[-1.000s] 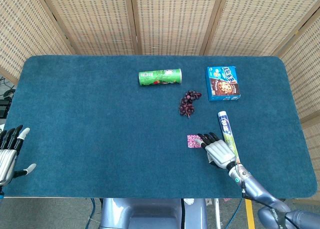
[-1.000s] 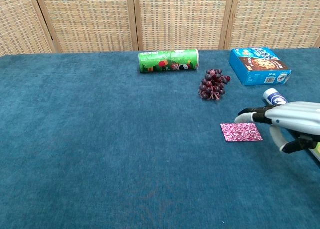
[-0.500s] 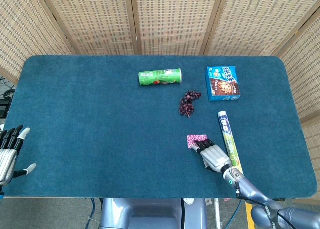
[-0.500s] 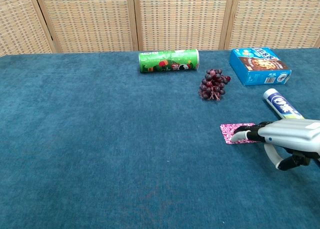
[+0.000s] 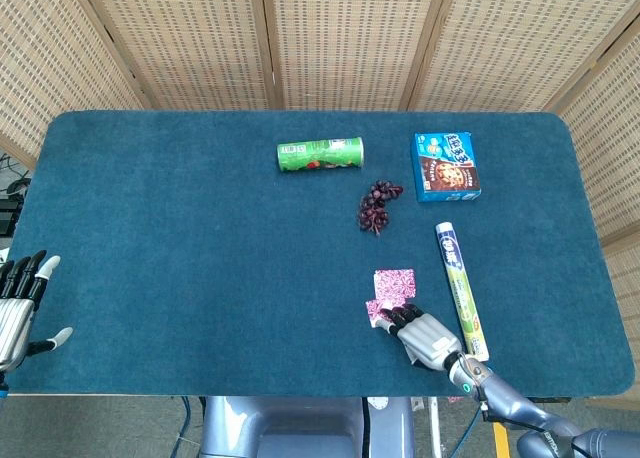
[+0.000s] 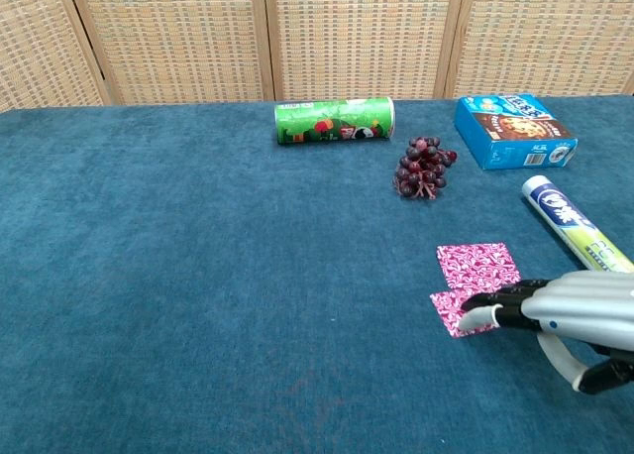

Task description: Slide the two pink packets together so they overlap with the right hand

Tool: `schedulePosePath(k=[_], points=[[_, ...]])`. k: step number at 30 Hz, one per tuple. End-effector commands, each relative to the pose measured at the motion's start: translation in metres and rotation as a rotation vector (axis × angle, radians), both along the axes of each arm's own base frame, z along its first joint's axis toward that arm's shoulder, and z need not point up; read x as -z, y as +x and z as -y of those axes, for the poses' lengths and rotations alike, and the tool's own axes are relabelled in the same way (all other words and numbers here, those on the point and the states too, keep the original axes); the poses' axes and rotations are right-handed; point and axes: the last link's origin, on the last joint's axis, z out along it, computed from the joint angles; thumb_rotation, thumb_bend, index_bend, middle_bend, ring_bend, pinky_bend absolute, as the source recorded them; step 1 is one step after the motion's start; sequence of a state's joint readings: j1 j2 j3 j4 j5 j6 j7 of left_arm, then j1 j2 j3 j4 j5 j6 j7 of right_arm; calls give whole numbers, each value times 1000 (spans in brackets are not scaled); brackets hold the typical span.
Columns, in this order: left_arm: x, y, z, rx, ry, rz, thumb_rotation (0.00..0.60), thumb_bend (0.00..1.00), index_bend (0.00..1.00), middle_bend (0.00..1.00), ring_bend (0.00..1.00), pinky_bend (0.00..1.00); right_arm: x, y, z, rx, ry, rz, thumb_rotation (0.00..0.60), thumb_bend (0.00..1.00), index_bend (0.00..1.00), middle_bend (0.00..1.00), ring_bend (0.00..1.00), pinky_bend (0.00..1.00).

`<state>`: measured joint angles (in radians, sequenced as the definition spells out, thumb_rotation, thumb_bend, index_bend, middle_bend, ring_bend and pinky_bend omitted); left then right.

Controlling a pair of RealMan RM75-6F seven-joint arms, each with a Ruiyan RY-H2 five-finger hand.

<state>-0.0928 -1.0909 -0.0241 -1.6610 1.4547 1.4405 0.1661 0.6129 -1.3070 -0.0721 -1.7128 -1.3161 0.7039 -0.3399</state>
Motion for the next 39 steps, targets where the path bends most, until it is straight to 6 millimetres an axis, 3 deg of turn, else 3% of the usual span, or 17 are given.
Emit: schedulePosePath(k=[1, 6, 10, 16, 23, 39], points=[[0, 0, 0, 0, 0, 0, 600, 0, 0, 0, 0, 0, -2, 3, -6, -20, 20, -5, 600, 1000, 16, 0, 0, 0], [0, 0, 0, 0, -1, 1, 600, 0, 0, 0, 0, 0, -8, 13, -2, -34, -25, 40, 600, 1000, 16, 0, 0, 0], [0, 0, 0, 0, -1, 2, 600, 0, 0, 0, 0, 0, -15, 15, 16, -52, -107, 52, 600, 1000, 16, 0, 0, 0], [0, 0, 0, -1, -3, 5, 600, 0, 0, 0, 0, 0, -15, 0, 43, -62, -210, -22, 600, 1000, 17, 0, 0, 0], [0, 0, 0, -1, -4, 7, 600, 0, 0, 0, 0, 0, -7, -10, 40, -41, -185, -62, 600, 1000, 16, 0, 0, 0], [-1, 0, 0, -2, -7, 11, 600, 0, 0, 0, 0, 0, 13, 5, 40, -37, -144, -87, 600, 1000, 16, 0, 0, 0]])
